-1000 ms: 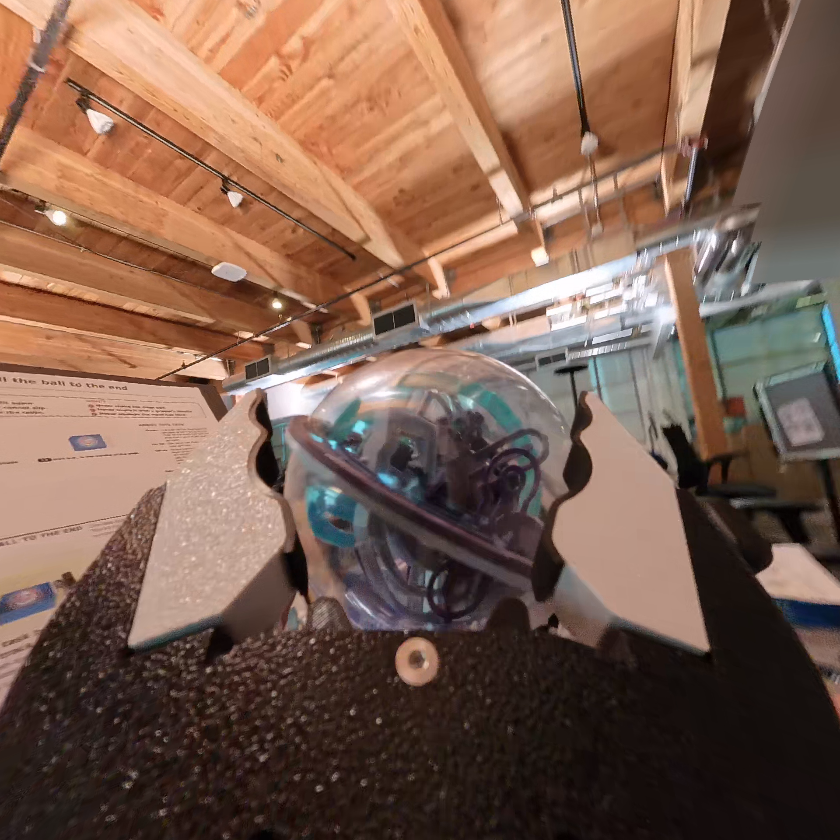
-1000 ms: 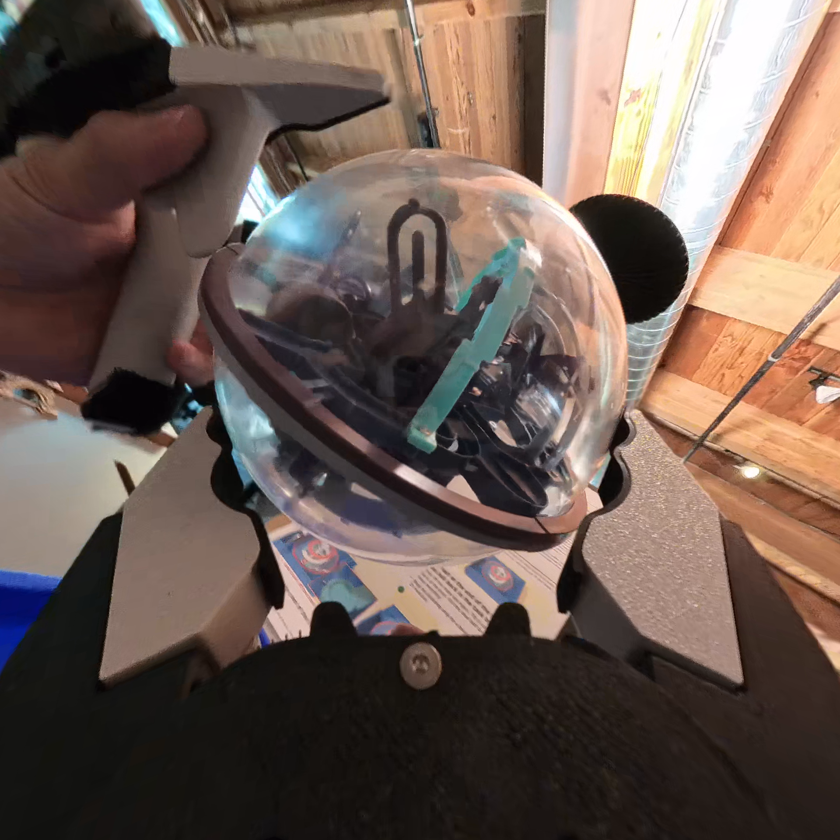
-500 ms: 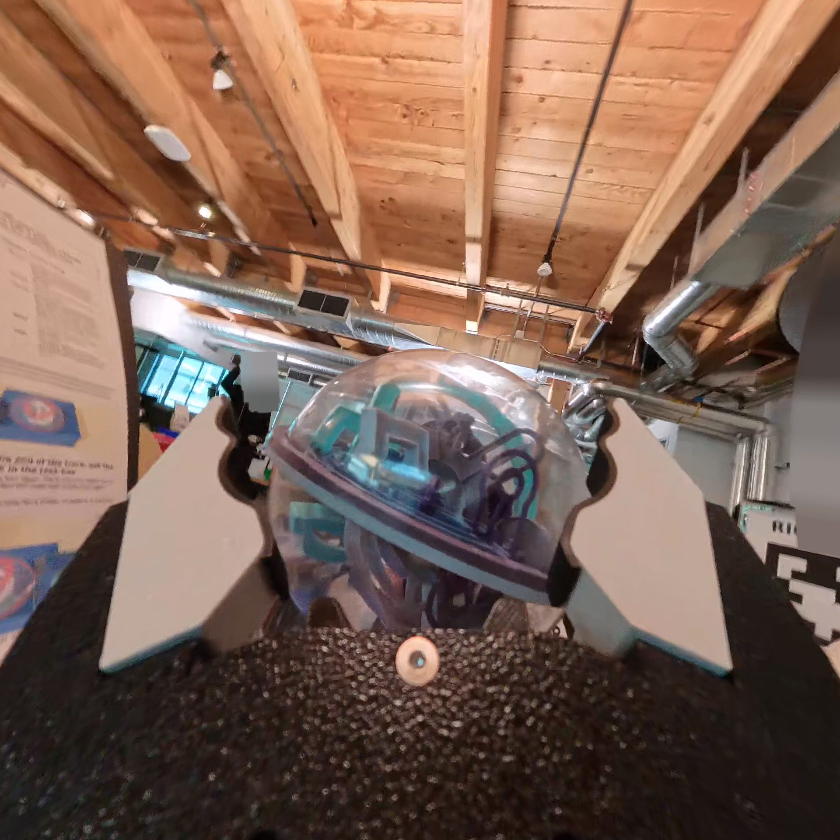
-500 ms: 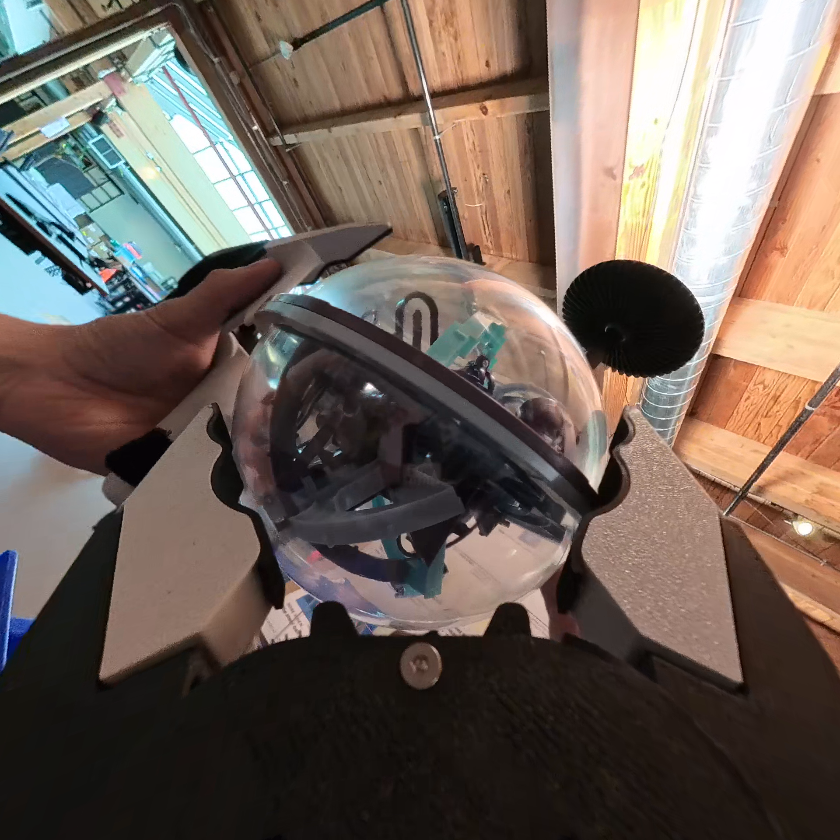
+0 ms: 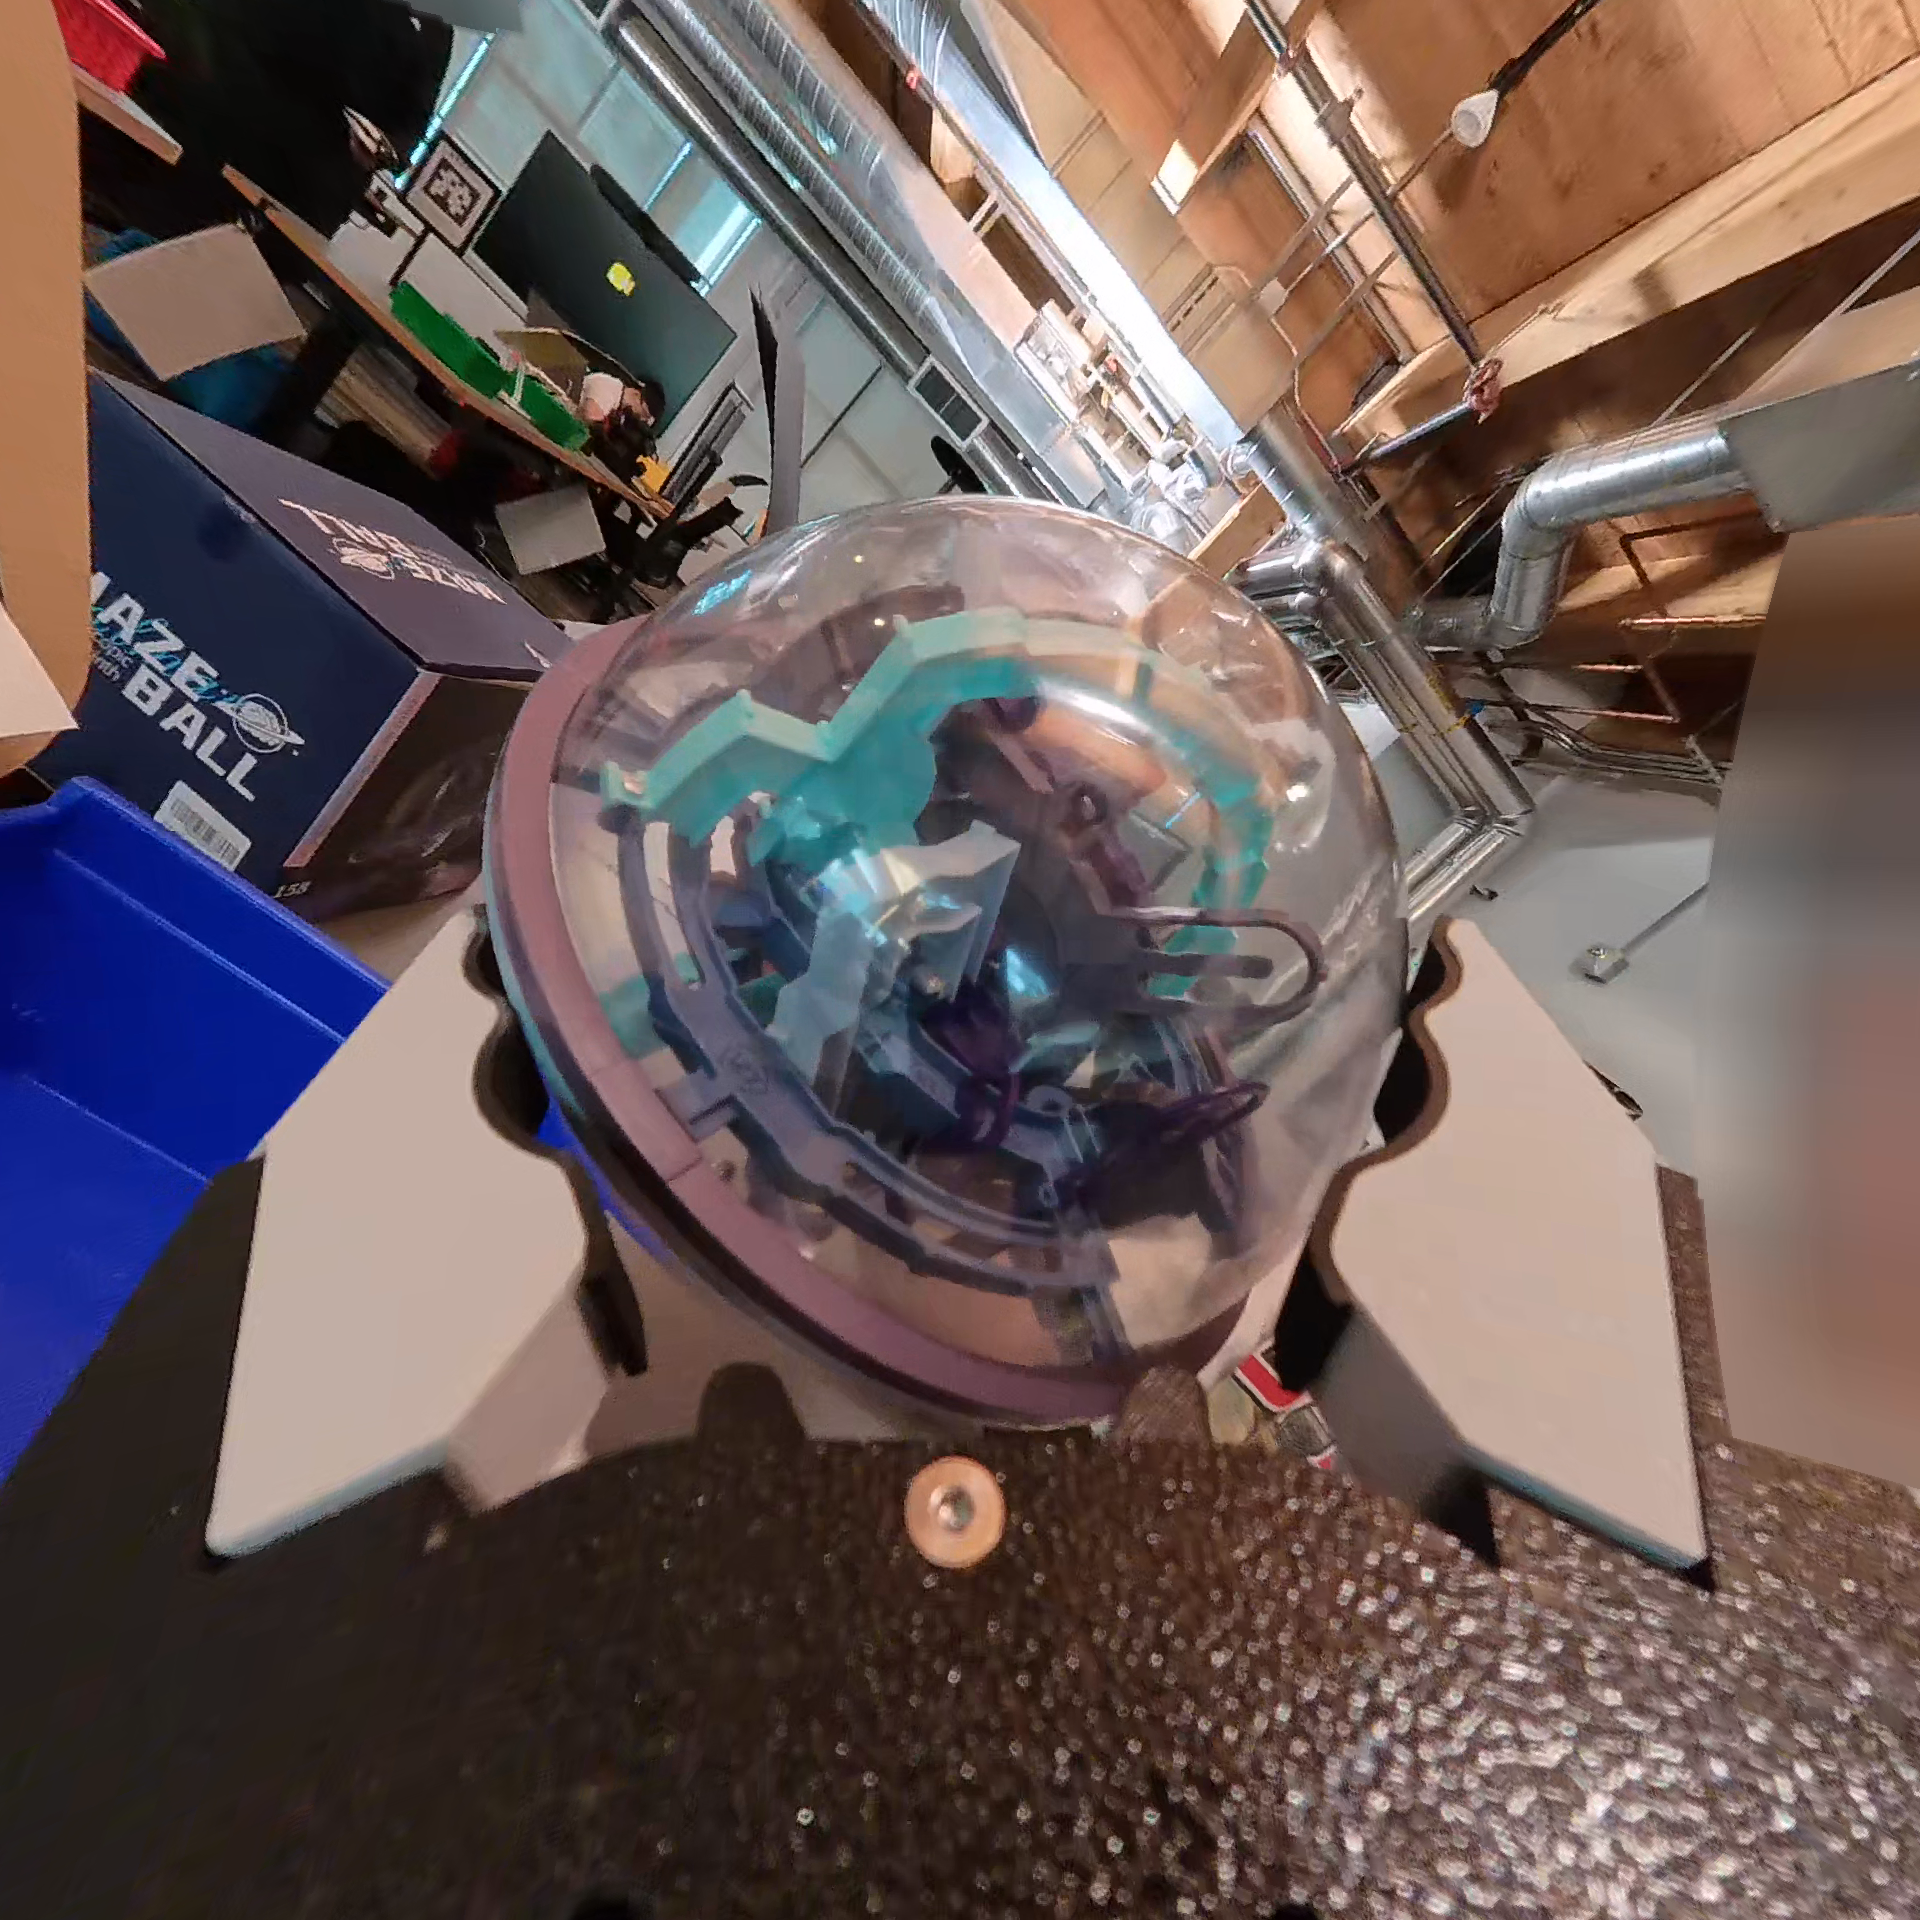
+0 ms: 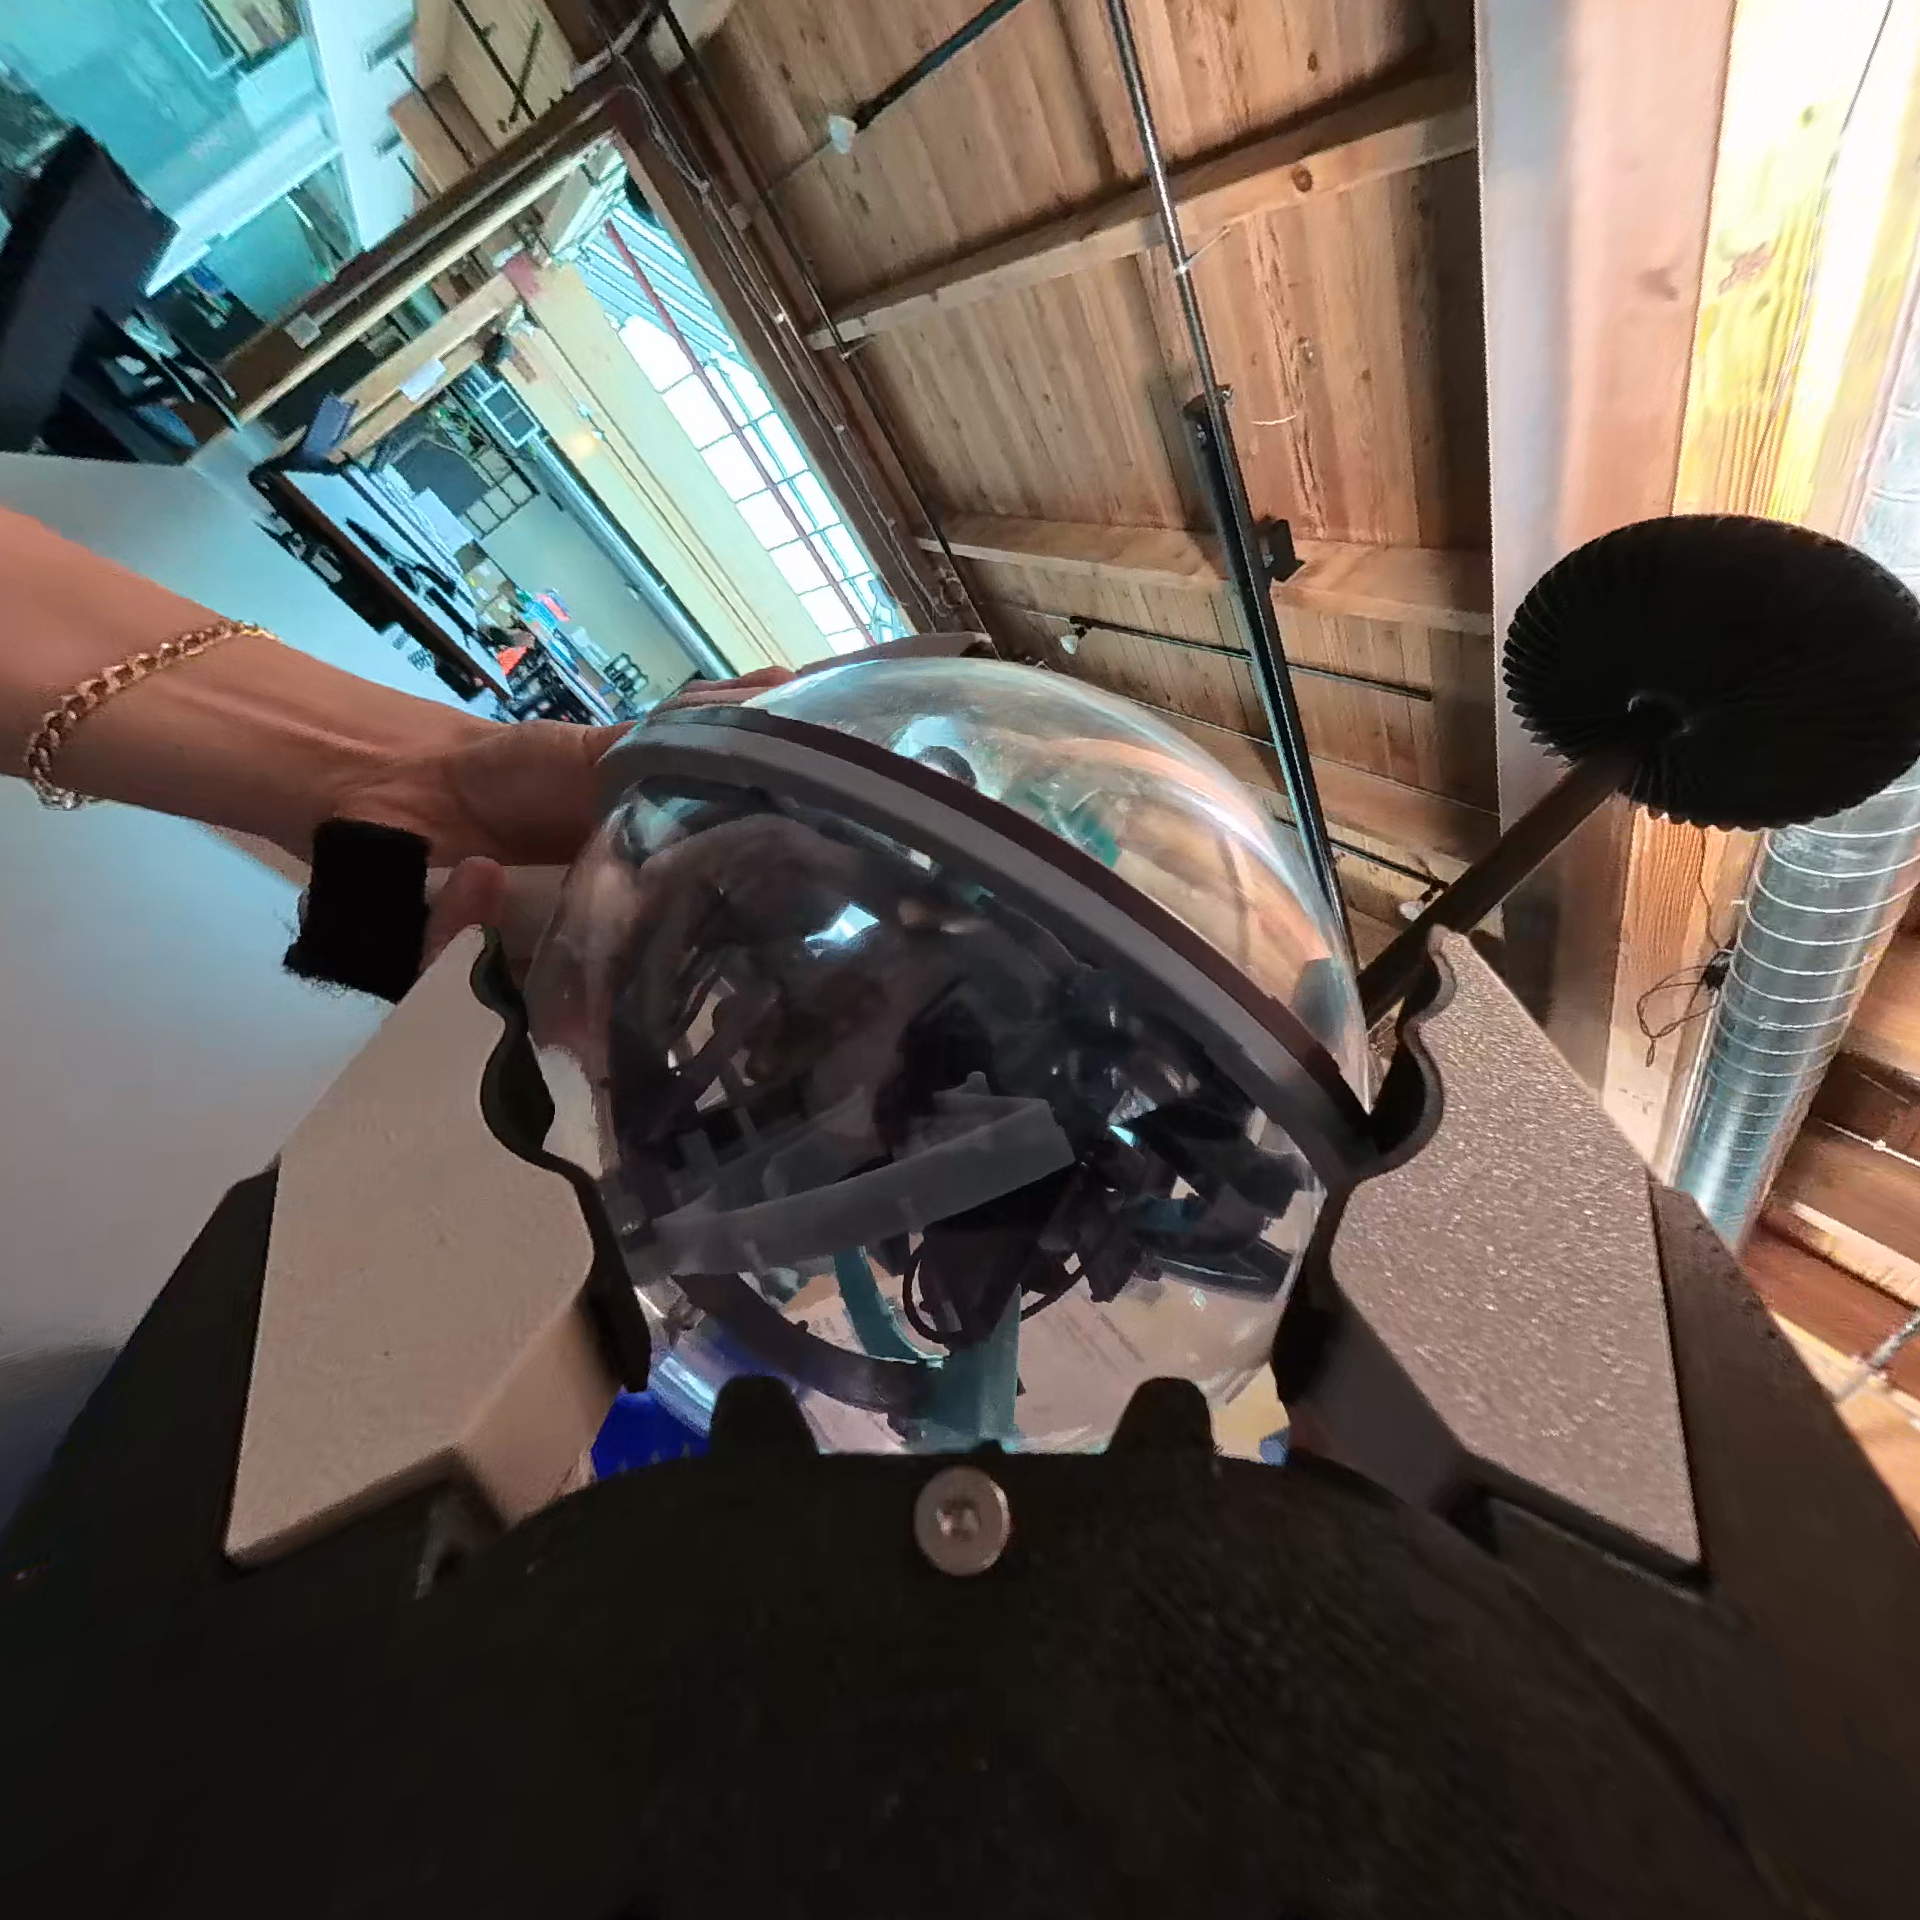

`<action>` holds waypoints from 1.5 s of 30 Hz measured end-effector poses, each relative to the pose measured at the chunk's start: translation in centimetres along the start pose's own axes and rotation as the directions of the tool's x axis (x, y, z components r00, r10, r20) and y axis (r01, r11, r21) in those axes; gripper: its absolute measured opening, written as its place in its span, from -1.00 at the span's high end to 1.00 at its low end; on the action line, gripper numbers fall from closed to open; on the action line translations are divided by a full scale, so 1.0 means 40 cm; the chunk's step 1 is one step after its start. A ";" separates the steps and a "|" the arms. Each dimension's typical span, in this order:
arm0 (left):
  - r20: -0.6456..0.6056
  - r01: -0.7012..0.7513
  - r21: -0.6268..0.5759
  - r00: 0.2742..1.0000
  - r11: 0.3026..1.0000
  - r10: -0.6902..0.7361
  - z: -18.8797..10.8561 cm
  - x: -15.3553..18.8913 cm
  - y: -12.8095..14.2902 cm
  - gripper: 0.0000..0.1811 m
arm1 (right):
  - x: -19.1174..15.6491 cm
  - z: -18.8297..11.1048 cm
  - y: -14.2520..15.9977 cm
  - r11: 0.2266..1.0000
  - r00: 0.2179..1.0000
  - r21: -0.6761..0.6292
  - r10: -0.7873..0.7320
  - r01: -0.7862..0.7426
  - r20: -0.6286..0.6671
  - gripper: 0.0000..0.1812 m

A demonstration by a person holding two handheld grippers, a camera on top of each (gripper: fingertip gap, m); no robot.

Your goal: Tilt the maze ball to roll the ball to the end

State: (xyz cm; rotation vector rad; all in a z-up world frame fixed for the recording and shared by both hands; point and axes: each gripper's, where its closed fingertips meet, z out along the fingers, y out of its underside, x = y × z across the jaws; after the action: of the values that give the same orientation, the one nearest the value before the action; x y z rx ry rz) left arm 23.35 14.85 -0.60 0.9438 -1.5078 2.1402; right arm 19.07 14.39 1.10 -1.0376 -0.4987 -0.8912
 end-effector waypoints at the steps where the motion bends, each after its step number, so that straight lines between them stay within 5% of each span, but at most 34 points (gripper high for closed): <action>1: 0.006 -0.001 0.010 1.000 1.000 0.001 0.001 0.000 -0.002 -0.75 | 0.002 0.000 0.000 1.000 1.000 -0.001 0.011 -0.011 -0.005 -0.75; 8: -0.008 -0.014 0.212 1.000 0.977 0.016 -0.003 -0.029 -0.035 -0.75 | 0.001 0.006 0.041 0.997 0.999 -0.078 0.025 -0.027 -0.027 -0.75; 13: 0.033 -0.298 0.262 0.953 0.918 0.300 -0.010 0.002 -0.041 -0.74 | 0.005 0.013 0.032 0.994 0.998 -0.092 0.062 -0.064 -0.024 -0.75; 17: 0.119 -0.576 0.234 0.817 0.783 0.565 -0.019 0.038 -0.052 -0.73 | -0.006 0.017 0.046 0.984 0.998 -0.171 0.057 -0.052 0.022 -0.74; 22: 0.194 -0.867 0.076 0.497 0.492 0.846 0.004 0.059 -0.008 -0.73 | 0.054 0.012 -0.018 0.907 0.907 0.004 0.422 -0.422 -0.010 -0.74; 32: 0.173 -0.943 0.031 0.332 0.332 0.927 0.030 0.098 0.006 -0.71 | 0.056 -0.019 -0.029 0.897 0.901 0.086 0.430 -0.434 0.060 -0.73; 38: 0.154 -0.957 0.053 0.291 0.286 0.944 0.037 0.131 0.012 -0.69 | 0.108 -0.066 -0.078 0.779 0.822 0.273 0.560 -0.565 0.104 -0.35; 45: 0.186 -0.956 0.091 0.290 0.277 0.939 0.022 0.153 -0.023 -0.69 | 0.121 -0.081 -0.066 0.786 0.819 0.235 0.564 -0.572 0.107 -0.40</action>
State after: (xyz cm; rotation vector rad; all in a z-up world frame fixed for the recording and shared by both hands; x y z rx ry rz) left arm 19.84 13.83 4.46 0.0097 -2.3430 3.0998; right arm 19.46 9.02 4.55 -0.8867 -0.2846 -0.2571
